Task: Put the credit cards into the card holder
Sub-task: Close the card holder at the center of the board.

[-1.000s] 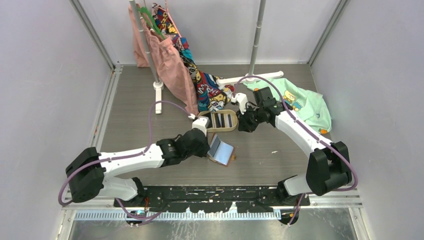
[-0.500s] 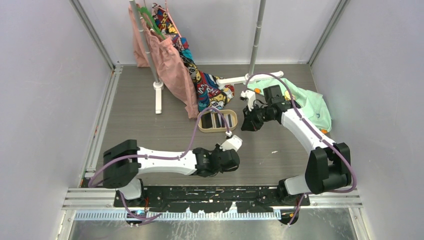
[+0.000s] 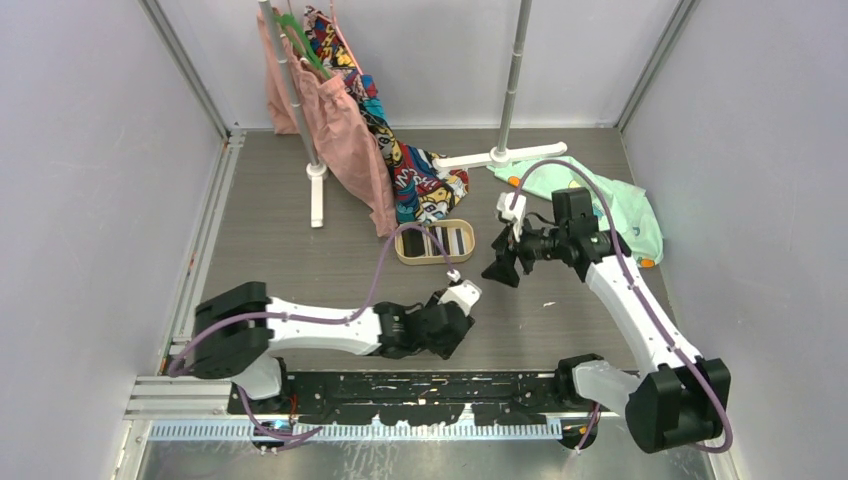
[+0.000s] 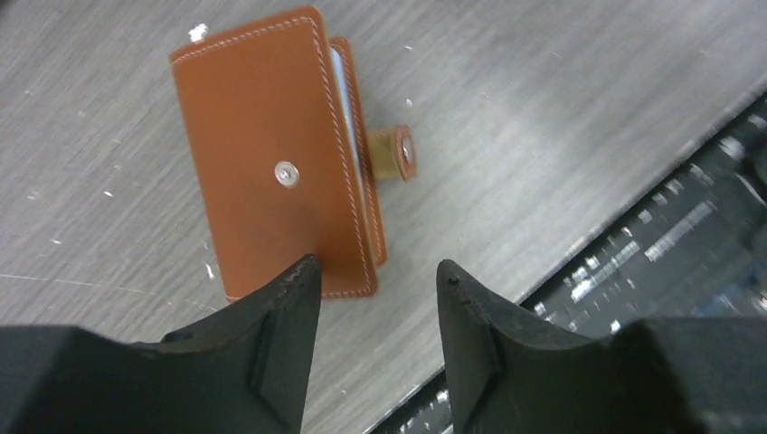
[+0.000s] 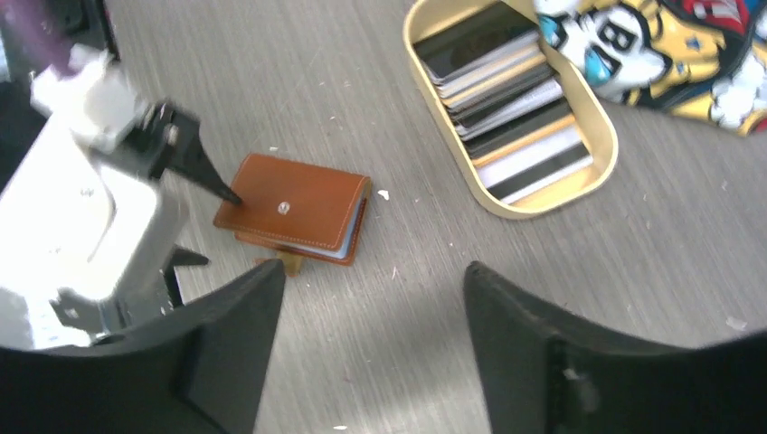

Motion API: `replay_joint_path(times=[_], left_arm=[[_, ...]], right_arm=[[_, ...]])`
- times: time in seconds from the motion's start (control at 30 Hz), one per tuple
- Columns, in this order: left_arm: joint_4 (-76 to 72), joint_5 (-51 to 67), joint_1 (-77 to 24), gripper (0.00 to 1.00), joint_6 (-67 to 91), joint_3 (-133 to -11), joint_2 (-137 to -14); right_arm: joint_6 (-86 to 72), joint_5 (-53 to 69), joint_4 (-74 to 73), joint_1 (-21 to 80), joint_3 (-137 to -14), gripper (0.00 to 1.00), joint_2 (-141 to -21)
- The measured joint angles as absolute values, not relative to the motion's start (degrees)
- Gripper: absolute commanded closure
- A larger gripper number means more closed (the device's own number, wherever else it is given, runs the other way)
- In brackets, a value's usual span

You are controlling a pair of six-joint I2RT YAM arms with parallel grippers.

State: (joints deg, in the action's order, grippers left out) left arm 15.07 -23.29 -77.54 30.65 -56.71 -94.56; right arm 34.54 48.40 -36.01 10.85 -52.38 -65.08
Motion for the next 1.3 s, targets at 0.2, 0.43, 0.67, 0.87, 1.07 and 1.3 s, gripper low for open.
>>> replay_joint_path(times=[0.2, 0.43, 0.67, 0.87, 1.07, 1.3], left_arm=[[-1.15, -4.58, -70.63, 0.49, 29.8, -42.24, -79.24], [-10.94, 8.19, -57.56, 0.74, 31.29, -32.53, -65.01], [-9.91, 7.75, -49.76, 0.78, 29.65, -31.66, -68.75], [-12.05, 13.82, -50.76, 0.77, 29.67, -31.81, -81.36], [-14.52, 15.16, -54.22, 0.77, 30.06, -34.2, -87.15], [-15.18, 13.32, -55.53, 0.77, 31.44, -34.83, -89.14]], right_arm=[[55.57, 58.17, -49.32, 10.87, -52.14, 0.37, -69.63], [71.61, 59.18, -58.67, 13.21, -52.12, 0.44, -74.54], [68.64, 53.65, -52.99, 19.88, -49.45, 0.53, -72.03], [68.1, 48.53, -50.37, 22.37, -47.86, 0.42, -72.44], [69.84, 44.42, -49.1, 28.62, -46.52, 0.37, -74.43], [72.01, 38.3, -46.57, 34.57, -45.52, 0.43, -78.19]])
